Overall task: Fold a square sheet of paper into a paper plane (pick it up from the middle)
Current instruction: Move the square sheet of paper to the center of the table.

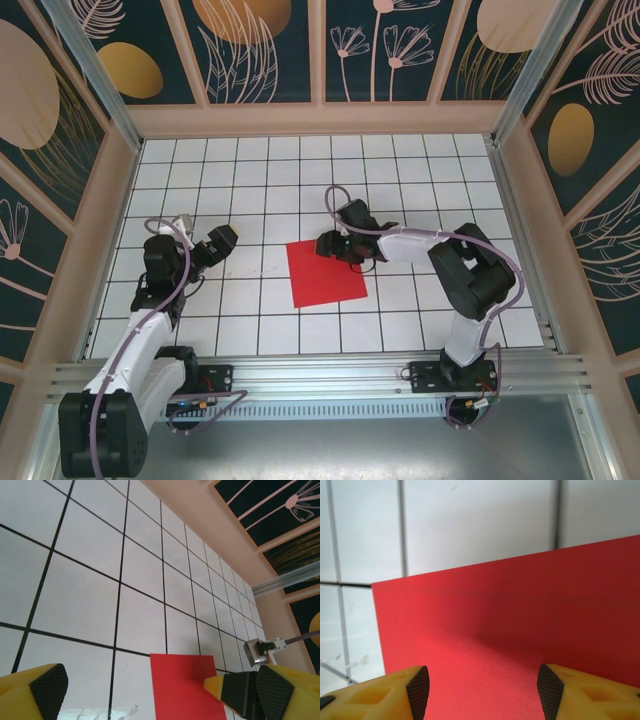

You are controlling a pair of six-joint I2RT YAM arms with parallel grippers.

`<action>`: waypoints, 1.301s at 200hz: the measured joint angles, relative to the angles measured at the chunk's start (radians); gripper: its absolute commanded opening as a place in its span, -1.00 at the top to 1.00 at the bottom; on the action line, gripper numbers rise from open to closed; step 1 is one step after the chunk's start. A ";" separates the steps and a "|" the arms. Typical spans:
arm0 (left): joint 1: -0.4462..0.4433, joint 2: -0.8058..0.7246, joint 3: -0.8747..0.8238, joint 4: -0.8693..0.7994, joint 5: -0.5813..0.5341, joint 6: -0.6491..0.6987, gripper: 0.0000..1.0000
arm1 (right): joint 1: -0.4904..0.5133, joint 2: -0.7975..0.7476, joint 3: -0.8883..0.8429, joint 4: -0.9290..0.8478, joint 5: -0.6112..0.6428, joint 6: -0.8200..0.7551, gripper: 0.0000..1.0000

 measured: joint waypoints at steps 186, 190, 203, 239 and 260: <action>-0.291 0.227 0.001 0.076 -0.016 0.011 -0.97 | 0.008 -0.196 -0.167 -0.146 0.075 0.040 -0.29; -0.307 0.236 0.002 0.079 -0.021 0.011 -0.97 | 0.005 -0.200 -0.167 -0.154 0.075 0.040 -0.30; -0.341 0.255 0.002 0.088 -0.035 0.011 -0.97 | 0.005 -0.218 -0.164 -0.180 0.077 0.034 -0.34; -0.360 0.250 0.002 0.106 -0.090 0.012 -0.97 | 0.008 -0.235 -0.024 -0.326 0.183 -0.015 -0.53; -0.360 0.238 0.002 0.107 -0.126 0.019 -0.97 | 0.008 -0.232 0.062 -0.372 0.240 -0.045 -0.62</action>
